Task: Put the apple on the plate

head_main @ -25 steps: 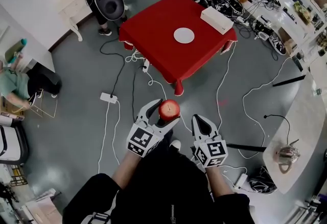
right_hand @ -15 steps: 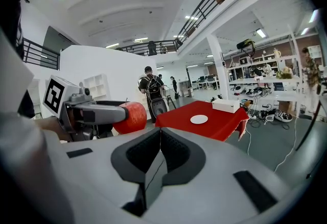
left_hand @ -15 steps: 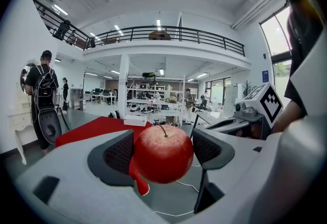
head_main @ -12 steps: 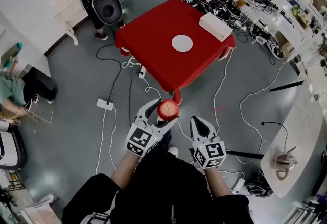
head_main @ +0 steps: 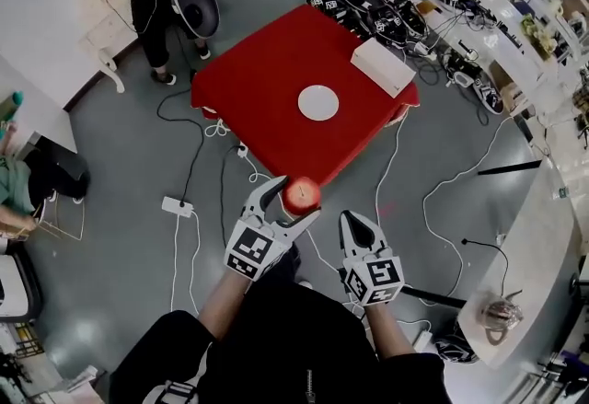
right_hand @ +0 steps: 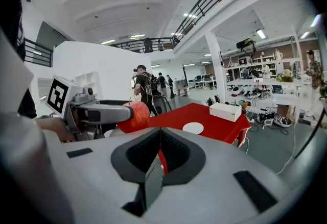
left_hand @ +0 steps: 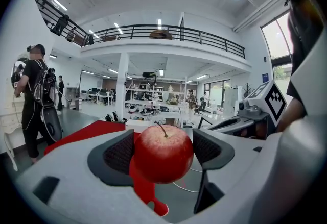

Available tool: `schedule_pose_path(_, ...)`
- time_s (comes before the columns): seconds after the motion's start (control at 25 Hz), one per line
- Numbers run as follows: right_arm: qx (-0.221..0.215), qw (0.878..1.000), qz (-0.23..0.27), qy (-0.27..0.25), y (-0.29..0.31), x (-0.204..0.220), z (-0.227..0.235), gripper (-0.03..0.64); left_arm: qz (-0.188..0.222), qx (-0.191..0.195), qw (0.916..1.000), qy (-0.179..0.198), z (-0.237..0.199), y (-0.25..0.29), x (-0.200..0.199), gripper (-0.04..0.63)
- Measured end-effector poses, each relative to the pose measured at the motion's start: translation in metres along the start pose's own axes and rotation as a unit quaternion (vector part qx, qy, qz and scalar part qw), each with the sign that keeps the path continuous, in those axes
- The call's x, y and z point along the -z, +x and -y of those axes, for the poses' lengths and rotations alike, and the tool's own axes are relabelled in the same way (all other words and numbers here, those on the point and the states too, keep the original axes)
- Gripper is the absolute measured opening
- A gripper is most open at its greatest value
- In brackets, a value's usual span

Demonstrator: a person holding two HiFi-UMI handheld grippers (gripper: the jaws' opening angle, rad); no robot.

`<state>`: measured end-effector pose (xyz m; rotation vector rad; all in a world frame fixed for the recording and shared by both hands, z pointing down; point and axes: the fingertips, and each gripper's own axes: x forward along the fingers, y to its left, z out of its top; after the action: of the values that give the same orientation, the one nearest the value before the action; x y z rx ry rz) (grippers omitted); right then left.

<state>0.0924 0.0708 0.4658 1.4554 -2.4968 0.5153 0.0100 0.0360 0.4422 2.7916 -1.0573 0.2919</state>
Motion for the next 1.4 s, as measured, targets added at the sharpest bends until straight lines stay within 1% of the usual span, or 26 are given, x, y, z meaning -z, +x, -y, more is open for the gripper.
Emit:
schedule_pose_path(0.32, 0.032, 0.999, 0.007, 0.011, 0.074, -0.037, 0.033, 0.011, -0.001, 0.031, 0.9995, 0.008, -0.072, 0.056, -0.019, 0.362)
schedule_pose_path(0.48, 0.044, 0.999, 0.010, 0.016, 0.107, -0.047, 0.044, 0.011, 0.001, 0.045, 0.9988, 0.018, -0.103, 0.073, -0.026, 0.362)
schedule_pose_path(0.64, 0.054, 0.998, 0.017, 0.022, 0.131, -0.057, 0.054, 0.011, 0.001, 0.051, 0.9985, 0.020, -0.129, 0.087, -0.028, 0.362)
schedule_pose_path(1.04, 0.057, 0.998, 0.015, 0.022, 0.169, -0.071, 0.077, 0.011, 0.003, 0.052, 0.9986, 0.013, -0.163, 0.123, -0.031, 0.362)
schedule_pose_path(1.4, 0.033, 0.999, 0.022, 0.010, 0.206, -0.095, 0.112, 0.011, 0.001, 0.038, 0.9992, 0.015, -0.184, 0.166, -0.040, 0.362)
